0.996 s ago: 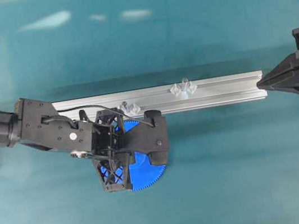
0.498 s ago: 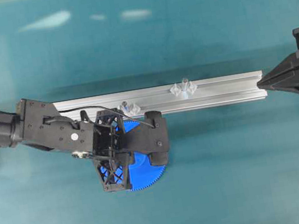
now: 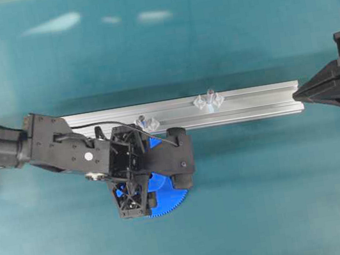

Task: Insert the large gear onto the shaft.
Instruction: 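Lower the open left gripper around the gear hub, then close the left gripper on the hub to grip the gear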

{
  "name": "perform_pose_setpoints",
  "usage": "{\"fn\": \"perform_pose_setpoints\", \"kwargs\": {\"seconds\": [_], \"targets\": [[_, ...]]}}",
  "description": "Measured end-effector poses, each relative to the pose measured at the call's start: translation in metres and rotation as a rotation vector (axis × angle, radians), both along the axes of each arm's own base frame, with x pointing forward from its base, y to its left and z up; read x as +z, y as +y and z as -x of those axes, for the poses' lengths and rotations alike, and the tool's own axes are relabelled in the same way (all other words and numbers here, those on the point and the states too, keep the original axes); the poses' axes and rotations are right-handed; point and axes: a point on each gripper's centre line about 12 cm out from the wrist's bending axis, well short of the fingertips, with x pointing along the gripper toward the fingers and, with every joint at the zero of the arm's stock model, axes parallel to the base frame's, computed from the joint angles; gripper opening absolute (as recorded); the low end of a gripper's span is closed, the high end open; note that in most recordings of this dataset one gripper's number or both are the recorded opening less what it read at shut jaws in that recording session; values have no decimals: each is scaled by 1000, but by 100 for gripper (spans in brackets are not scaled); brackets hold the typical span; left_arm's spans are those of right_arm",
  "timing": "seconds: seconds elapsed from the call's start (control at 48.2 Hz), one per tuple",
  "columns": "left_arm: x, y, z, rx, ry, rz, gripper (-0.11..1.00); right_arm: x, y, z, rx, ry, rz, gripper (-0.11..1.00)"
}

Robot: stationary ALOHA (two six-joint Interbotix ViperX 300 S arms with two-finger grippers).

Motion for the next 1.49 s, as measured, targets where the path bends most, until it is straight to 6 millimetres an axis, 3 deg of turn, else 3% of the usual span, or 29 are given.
{"fn": "perform_pose_setpoints", "kwargs": {"seconds": [1.494], "targets": [[-11, 5, -6, 23, 23, 0, 94, -1, 0, 3, -11, -10, -21, 9]]}}
